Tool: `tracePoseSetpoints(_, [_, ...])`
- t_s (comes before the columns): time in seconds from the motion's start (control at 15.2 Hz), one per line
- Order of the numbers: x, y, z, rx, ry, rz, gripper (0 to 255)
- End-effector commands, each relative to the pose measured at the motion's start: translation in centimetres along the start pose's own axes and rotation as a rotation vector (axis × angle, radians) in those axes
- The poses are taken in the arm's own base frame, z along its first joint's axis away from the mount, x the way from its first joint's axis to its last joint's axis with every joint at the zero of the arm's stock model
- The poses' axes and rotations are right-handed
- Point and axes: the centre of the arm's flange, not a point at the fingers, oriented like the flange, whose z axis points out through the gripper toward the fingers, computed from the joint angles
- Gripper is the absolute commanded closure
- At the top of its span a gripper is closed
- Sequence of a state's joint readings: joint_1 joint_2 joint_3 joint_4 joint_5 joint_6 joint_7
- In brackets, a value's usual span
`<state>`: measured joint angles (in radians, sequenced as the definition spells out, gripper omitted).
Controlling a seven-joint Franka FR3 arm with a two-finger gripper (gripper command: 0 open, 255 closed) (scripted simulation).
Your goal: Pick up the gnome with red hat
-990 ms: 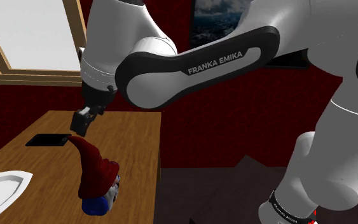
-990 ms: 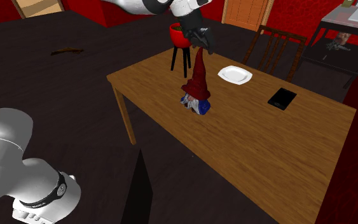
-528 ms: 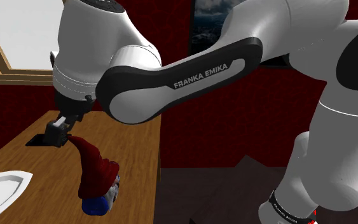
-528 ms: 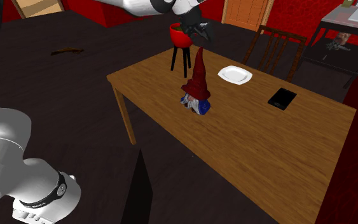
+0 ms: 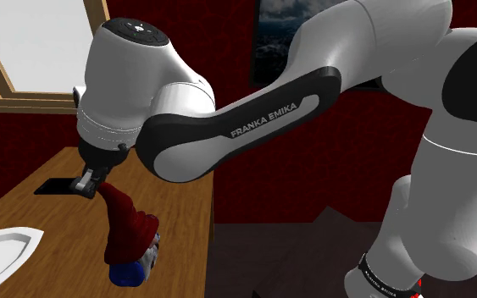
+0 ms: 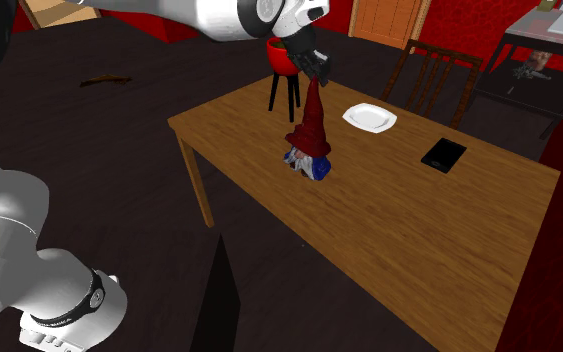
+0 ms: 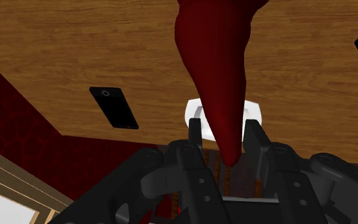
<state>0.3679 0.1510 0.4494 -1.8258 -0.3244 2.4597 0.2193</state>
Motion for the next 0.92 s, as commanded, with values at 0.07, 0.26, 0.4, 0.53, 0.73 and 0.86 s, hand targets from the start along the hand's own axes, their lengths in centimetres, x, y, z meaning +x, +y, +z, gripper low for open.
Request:
tracePoseSetpoints(0.07, [0.0, 0.0, 0.0, 0.0, 0.0, 0.0, 255])
tracePoseSetpoints(0.26, [0.0, 0.0, 0.0, 0.0, 0.0, 0.0, 255])
tracePoseSetpoints(0.4, [0.0, 0.0, 0.0, 0.0, 0.0, 0.0, 255])
tracePoseSetpoints(0.53, [0.2, 0.1, -0.4, 0.0, 0.0, 0.0, 255])
tracePoseSetpoints(0.73, [1.0, 0.3, -1.8, 0.0, 0.0, 0.0, 255])
tracePoseSetpoints(0.86, [1.5, 0.4, -2.7, 0.0, 0.0, 0.0, 255])
